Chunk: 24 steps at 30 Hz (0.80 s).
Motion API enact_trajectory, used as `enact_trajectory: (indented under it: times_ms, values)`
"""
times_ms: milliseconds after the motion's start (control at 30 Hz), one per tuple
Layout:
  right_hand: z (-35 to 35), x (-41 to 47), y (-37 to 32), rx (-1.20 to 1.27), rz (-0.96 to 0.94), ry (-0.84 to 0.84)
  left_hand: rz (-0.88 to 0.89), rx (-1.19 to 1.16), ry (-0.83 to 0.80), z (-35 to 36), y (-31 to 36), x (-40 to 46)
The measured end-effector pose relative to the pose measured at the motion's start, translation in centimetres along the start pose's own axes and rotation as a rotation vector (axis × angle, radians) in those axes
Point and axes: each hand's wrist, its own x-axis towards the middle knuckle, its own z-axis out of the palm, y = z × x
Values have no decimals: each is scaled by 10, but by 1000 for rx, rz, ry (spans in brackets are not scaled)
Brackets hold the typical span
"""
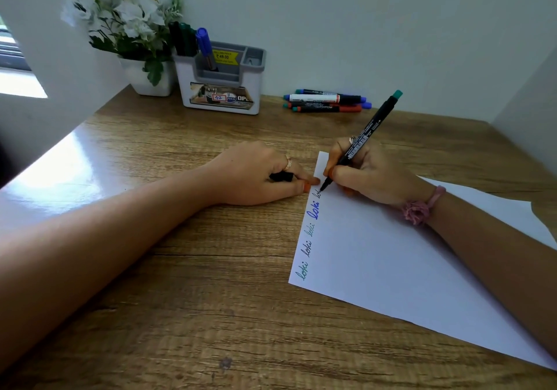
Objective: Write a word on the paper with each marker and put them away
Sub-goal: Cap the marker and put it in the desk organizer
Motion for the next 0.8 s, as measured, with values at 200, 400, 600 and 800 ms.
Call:
enact_trajectory:
  times_ms: [200, 400, 600, 800]
  values:
    - [1, 1, 0, 26, 10, 15, -2, -1, -8, 0, -1, 1]
    - [1, 1, -1, 17, -1, 6, 2, -7, -6, 1, -2, 1]
    - [2, 0, -2, 41, -19, 17, -1, -20, -10, 1, -1, 1]
    - [3, 1, 0, 39, 17, 65, -5, -1, 10, 0, 0, 0]
